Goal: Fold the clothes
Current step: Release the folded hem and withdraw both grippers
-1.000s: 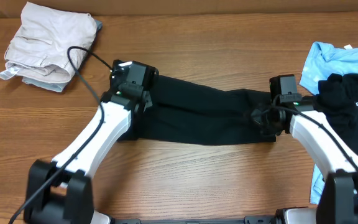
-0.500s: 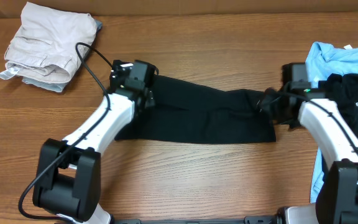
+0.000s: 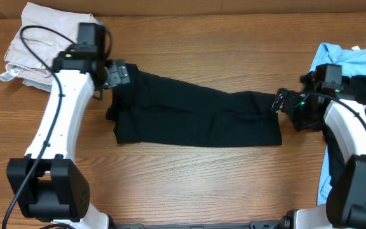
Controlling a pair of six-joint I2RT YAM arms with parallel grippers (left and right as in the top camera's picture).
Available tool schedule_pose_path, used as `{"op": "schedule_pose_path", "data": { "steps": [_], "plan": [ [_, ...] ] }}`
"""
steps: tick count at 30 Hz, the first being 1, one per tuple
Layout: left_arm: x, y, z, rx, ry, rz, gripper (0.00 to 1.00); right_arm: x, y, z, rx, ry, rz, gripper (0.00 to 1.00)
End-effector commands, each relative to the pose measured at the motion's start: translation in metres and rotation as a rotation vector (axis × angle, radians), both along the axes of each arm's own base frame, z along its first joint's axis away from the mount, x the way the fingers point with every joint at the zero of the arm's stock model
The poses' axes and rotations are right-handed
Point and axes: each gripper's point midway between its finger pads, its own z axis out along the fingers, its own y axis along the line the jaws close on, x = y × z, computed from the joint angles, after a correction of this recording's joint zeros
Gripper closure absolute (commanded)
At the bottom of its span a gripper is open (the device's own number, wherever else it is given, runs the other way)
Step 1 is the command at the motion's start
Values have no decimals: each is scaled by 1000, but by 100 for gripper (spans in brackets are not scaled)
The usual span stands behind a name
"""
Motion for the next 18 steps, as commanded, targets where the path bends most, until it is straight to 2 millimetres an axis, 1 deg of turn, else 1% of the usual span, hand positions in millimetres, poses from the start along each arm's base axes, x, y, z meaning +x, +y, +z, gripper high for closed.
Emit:
{"op": "schedule_pose_path", "data": {
  "steps": [1, 5, 8, 10, 11, 12, 13, 14, 16, 17, 18],
  "plan": [
    [2, 0, 15, -45, -33, -49, 0, -11, 15, -25, 44, 50, 78, 4],
    [4, 6, 16, -22, -37, -79, 0, -14, 29, -45, 89, 79, 105, 7],
    [5, 7, 16, -10, -40, -90, 0, -15, 41, -53, 148, 80, 123, 7],
    [5, 8, 16, -5, -40, -91, 0, -14, 49, -53, 194, 64, 136, 11],
    [5, 9, 16, -2, -40, -89, 0, -14, 53, -53, 214, 58, 142, 15],
    [5, 10, 16, 4, -40, -86, 0, -14, 56, -52, 228, 54, 143, 23],
    [5, 11, 16, 12, -41, -83, 0, -14, 57, -51, 238, 54, 144, 34],
    [6, 12, 17, 16, -45, -81, 0, -14, 57, -52, 241, 60, 129, 50],
    [7, 12, 17, 17, -51, -80, 0, -13, 56, -52, 242, 60, 110, 69],
    [7, 12, 17, 18, -51, -80, 0, -11, 55, -51, 242, 54, 102, 76],
    [7, 13, 17, 16, -51, -77, 0, -8, 52, -50, 240, 40, 98, 81]
  ]
}}
